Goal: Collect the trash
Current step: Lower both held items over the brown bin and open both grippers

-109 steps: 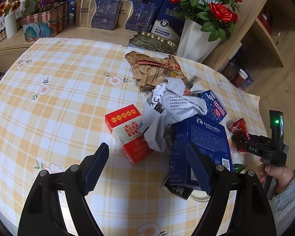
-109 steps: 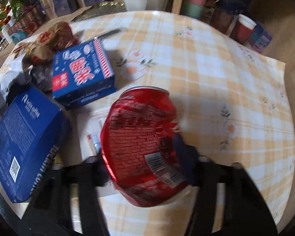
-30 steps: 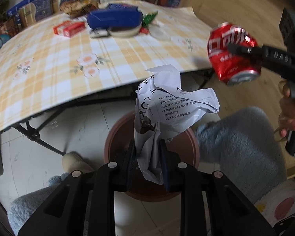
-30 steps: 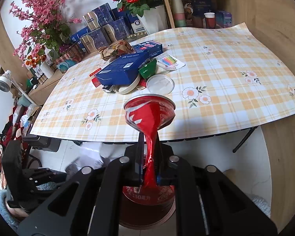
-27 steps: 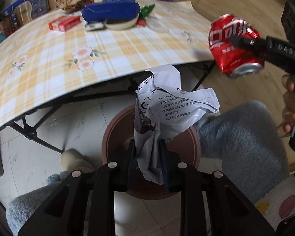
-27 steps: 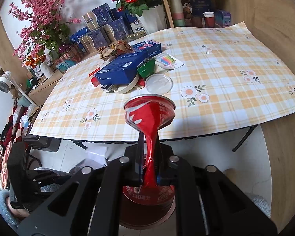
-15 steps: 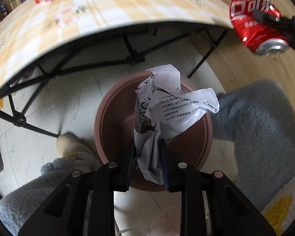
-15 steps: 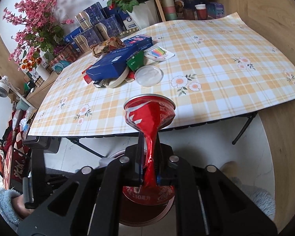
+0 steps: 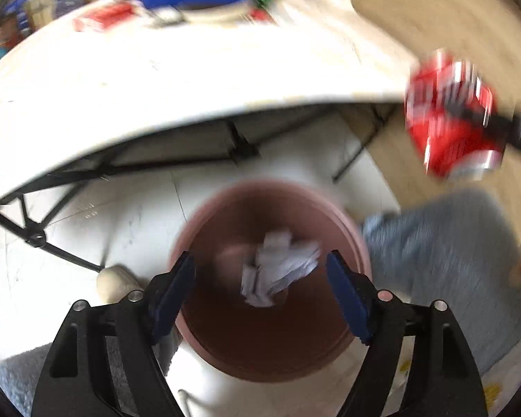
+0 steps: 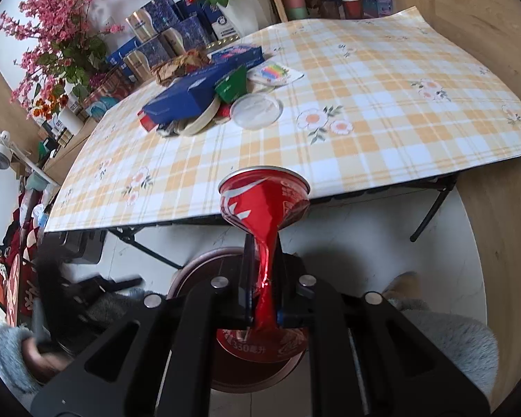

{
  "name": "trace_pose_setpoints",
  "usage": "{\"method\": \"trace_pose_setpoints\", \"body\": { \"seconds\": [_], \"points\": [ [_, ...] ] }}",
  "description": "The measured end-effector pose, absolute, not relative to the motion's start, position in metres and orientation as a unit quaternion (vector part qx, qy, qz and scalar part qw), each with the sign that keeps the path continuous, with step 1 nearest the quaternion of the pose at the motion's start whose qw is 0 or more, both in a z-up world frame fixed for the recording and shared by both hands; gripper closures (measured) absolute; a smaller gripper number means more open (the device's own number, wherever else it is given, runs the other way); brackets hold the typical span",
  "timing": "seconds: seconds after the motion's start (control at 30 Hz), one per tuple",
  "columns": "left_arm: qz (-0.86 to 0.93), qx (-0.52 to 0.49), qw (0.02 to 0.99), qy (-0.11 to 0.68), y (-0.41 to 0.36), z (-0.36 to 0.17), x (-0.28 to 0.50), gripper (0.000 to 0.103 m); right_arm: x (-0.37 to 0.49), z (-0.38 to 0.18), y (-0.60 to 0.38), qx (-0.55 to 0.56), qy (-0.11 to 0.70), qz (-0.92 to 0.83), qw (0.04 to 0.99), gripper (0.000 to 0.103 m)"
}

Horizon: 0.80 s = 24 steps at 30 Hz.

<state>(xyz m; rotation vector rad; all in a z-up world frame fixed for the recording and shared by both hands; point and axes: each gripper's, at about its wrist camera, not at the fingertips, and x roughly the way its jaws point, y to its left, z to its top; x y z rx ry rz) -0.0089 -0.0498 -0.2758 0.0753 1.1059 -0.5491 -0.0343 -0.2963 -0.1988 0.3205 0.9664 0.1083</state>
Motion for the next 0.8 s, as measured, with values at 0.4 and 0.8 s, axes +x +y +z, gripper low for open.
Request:
{"method": "trace_pose_setpoints", "body": {
  "seconds": [0.4, 0.8],
  "points": [
    [-0.092, -0.008, 0.921, 0.378, 0.044, -0.209, -0.018, 0.007, -0.012, -0.281, -0.221, 0.139, 0.532, 0.115, 0.827, 0.09],
    [-0.058, -0.032, 0.92, 0.387, 0.062, -0.224, -0.021, 0.007, -0.013, -0.378, -0.197, 0.097, 0.646, 0.083, 0.753, 0.09]
  ]
}}
